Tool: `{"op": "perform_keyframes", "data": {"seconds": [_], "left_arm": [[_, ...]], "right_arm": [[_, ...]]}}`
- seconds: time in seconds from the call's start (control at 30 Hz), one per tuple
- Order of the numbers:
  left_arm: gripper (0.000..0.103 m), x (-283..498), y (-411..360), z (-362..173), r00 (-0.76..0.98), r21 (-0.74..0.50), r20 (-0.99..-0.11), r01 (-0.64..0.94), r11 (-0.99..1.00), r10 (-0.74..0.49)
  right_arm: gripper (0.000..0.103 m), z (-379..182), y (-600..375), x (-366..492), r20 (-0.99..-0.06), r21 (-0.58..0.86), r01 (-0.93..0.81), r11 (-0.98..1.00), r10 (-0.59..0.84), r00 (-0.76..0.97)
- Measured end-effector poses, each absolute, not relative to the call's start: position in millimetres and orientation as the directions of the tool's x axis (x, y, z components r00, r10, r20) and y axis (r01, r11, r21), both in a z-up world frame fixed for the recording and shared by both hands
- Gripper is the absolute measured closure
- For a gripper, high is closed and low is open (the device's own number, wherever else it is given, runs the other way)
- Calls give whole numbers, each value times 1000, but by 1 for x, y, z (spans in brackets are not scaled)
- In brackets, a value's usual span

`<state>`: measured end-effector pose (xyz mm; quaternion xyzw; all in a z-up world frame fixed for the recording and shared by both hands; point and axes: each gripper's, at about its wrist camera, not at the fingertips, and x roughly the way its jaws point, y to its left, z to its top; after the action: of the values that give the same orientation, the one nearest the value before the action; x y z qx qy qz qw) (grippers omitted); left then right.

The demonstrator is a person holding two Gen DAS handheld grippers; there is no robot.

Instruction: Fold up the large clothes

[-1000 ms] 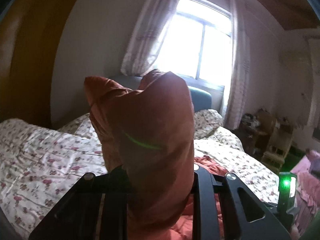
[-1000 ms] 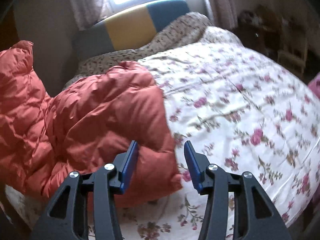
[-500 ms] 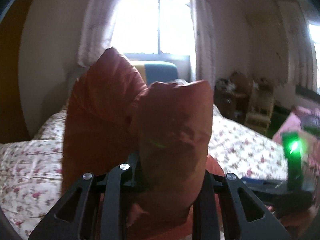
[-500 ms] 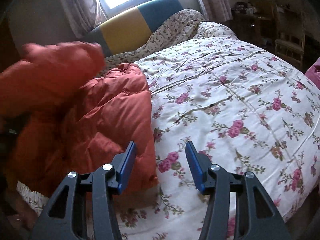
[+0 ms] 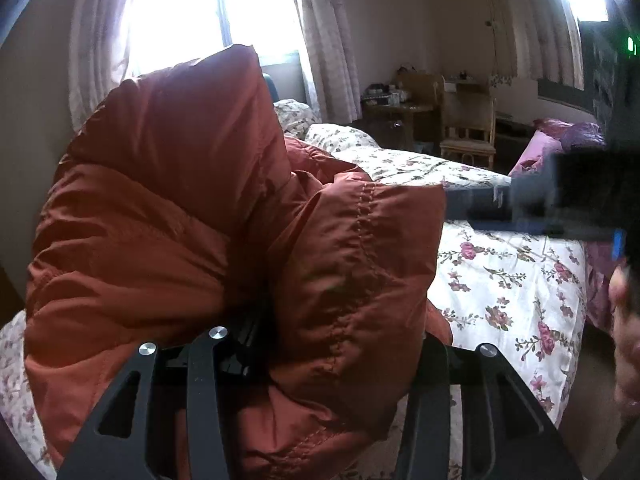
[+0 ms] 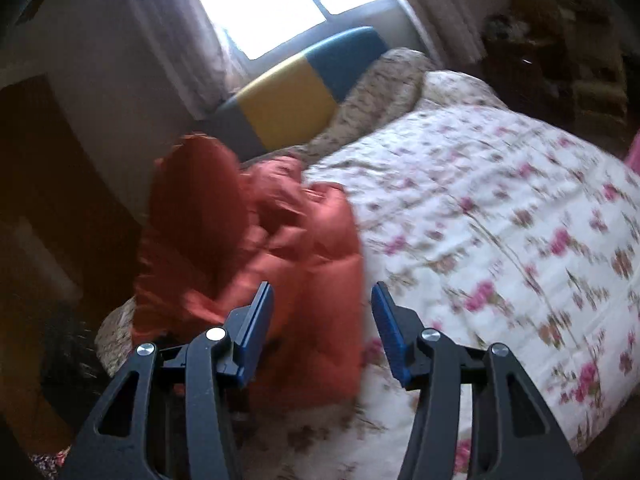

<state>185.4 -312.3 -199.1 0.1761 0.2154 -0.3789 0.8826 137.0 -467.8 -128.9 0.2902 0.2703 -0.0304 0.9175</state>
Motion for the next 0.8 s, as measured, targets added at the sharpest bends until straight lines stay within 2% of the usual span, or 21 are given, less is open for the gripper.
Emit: {"op": "perform_keyframes", "data": {"seconds": [0.1, 0.2, 0.23, 0.27, 0.37, 0.63, 0.73, 0.8], "left_arm": [[60, 185, -312, -201, 621, 157, -519, 745, 648, -588], [60, 187, -313, -193, 623, 163, -520, 744, 648, -584], [60, 186, -313, -192, 623, 164, -520, 745, 647, -585], [60, 185, -315, -193, 622, 165, -520, 746, 646, -586], [60, 178, -314, -193, 626, 176, -519, 745, 643, -582], [59, 148, -294, -191, 600, 253, -528, 786, 563, -601], [57, 141, -273, -184, 559, 194, -518, 814, 548, -648], [57, 143, -255, -174, 530, 102, -500, 822, 561, -685]], "right_arm": [[52, -119, -458, 147, -501, 521, 170, 836, 139, 854], [56, -117, -449, 158, -539, 484, 162, 860, 147, 829], [60, -120, -445, 166, -582, 460, 170, 872, 151, 799], [70, -125, -444, 172, -611, 452, 173, 875, 163, 775], [92, -139, -446, 179, -657, 451, 192, 872, 179, 733], [95, -164, -446, 177, -714, 410, 232, 882, 153, 683], [95, -173, -447, 180, -728, 391, 244, 887, 135, 673], [95, -179, -447, 182, -728, 397, 250, 883, 137, 671]]}}
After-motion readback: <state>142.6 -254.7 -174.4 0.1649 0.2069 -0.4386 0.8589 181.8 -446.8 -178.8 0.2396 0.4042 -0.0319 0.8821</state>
